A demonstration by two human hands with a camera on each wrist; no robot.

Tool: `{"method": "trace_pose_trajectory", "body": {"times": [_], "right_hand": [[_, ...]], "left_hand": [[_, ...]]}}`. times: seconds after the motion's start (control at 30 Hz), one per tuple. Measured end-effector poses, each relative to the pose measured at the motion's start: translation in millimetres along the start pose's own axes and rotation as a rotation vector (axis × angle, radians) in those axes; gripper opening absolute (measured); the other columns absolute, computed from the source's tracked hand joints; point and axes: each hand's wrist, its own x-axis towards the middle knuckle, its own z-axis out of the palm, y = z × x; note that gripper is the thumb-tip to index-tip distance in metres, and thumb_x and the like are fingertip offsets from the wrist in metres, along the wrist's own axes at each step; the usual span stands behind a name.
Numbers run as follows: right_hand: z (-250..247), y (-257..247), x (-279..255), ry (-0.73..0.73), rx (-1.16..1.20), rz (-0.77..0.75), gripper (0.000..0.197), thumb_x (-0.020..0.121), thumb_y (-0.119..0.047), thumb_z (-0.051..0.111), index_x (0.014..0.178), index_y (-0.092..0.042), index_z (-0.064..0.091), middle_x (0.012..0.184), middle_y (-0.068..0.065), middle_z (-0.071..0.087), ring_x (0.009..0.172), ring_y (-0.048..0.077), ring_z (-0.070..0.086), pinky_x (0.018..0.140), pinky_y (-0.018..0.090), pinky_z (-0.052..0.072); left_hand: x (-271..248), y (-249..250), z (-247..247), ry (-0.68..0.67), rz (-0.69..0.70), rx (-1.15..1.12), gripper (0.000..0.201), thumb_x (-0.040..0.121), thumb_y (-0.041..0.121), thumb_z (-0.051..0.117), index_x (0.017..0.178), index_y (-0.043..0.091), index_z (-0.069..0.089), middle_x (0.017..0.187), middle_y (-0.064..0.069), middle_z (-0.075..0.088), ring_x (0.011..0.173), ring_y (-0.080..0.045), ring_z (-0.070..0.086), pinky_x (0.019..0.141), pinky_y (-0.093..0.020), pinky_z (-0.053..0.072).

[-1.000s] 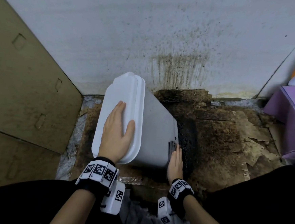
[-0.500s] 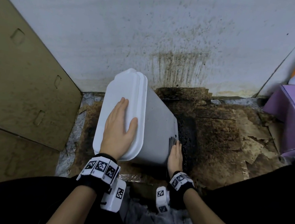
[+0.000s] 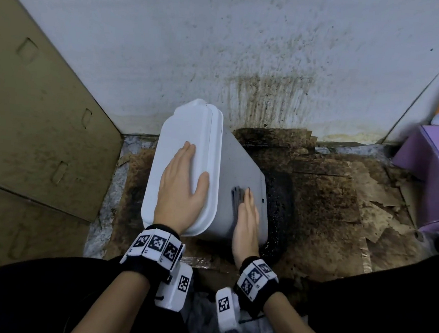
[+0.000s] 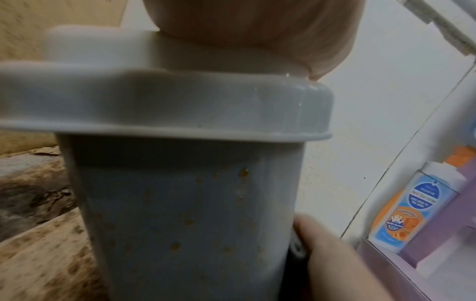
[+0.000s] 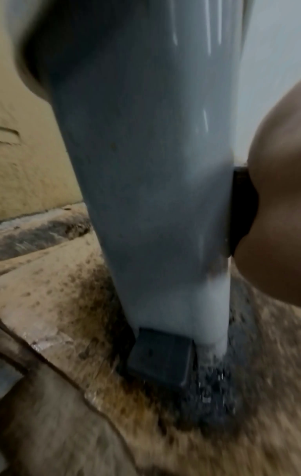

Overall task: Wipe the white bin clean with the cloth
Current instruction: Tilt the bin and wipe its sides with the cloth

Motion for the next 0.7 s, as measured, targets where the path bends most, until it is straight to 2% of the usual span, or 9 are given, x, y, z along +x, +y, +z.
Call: {"method": "trace_pose_trajectory", "body": {"times": [0.07, 0.13, 0.27, 0.4, 0.5, 0.6, 0.7], "right_hand": [[7, -17, -14, -0.032, 0.009, -0.093, 0.052, 0.106, -0.040, 0.019, 0.158, -0.035, 0.015, 0.164, -0.022, 0.009, 0.149, -0.007, 0.003, 0.121, 0.019, -0.002], [10, -26, -23, -0.040, -0.009, -0.157, 0.052, 0.107, -0.039, 0.019, 0.158, -0.033, 0.013, 0.164, -0.022, 0.008, 0.149, -0.009, 0.002, 0.120, 0.016, -0.002], [1, -6, -14, -0.067, -0.091, -0.224, 0.052, 0.107, -0.038, 0.019, 0.159, -0.031, 0.014, 0.165, -0.020, 0.011, 0.150, -0.005, 0.007, 0.122, 0.020, 0.003], [-17, 41, 8, -0.064, -0.148, -0.093, 0.052, 0.107, -0.038, 0.019, 0.158, -0.030, 0.011, 0.165, -0.018, 0.005, 0.150, -0.006, 0.003, 0.124, 0.023, 0.005], [-29, 62, 21, -0.056, -0.154, 0.068, 0.051, 0.109, -0.031, 0.021, 0.158, -0.023, 0.010, 0.166, -0.009, 0.002, 0.153, 0.006, 0.004, 0.118, 0.015, 0.000], [-29, 60, 27, -0.059, -0.157, 0.204, 0.050, 0.110, -0.026, 0.019, 0.159, -0.018, 0.009, 0.167, -0.002, 0.004, 0.154, 0.012, 0.004, 0.117, 0.018, -0.001], [-21, 42, 21, -0.059, -0.199, 0.196, 0.049, 0.110, -0.019, 0.017, 0.157, -0.013, 0.008, 0.167, 0.002, 0.003, 0.154, 0.014, 0.000, 0.119, 0.023, -0.003]], "left_hand": [[0, -1, -1, 0.006, -0.002, -0.002, 0.066, 0.097, 0.039, 0.043, 0.157, 0.015, 0.031, 0.165, 0.000, 0.029, 0.152, -0.013, 0.025, 0.125, -0.037, 0.020], [0, -2, -2, 0.009, -0.002, -0.012, 0.066, 0.097, 0.039, 0.044, 0.157, 0.015, 0.031, 0.165, 0.001, 0.029, 0.152, -0.013, 0.025, 0.125, -0.037, 0.021], [0, -7, -4, 0.011, -0.013, -0.033, 0.065, 0.097, 0.039, 0.044, 0.157, 0.017, 0.032, 0.165, 0.003, 0.029, 0.151, -0.012, 0.026, 0.125, -0.039, 0.022], [0, -12, -6, 0.015, -0.012, -0.041, 0.065, 0.097, 0.039, 0.046, 0.157, 0.018, 0.032, 0.164, 0.004, 0.030, 0.151, -0.012, 0.027, 0.125, -0.042, 0.024], [0, -13, -5, 0.015, -0.010, -0.048, 0.065, 0.097, 0.041, 0.046, 0.157, 0.019, 0.032, 0.164, 0.005, 0.031, 0.151, -0.011, 0.027, 0.125, -0.043, 0.024], [0, -15, -6, 0.016, -0.009, -0.050, 0.066, 0.096, 0.042, 0.045, 0.156, 0.019, 0.033, 0.164, 0.004, 0.031, 0.151, -0.012, 0.027, 0.125, -0.042, 0.024], [0, -16, -8, 0.012, -0.017, -0.047, 0.065, 0.097, 0.040, 0.045, 0.157, 0.018, 0.031, 0.165, 0.004, 0.030, 0.151, -0.012, 0.027, 0.125, -0.042, 0.023]]}}
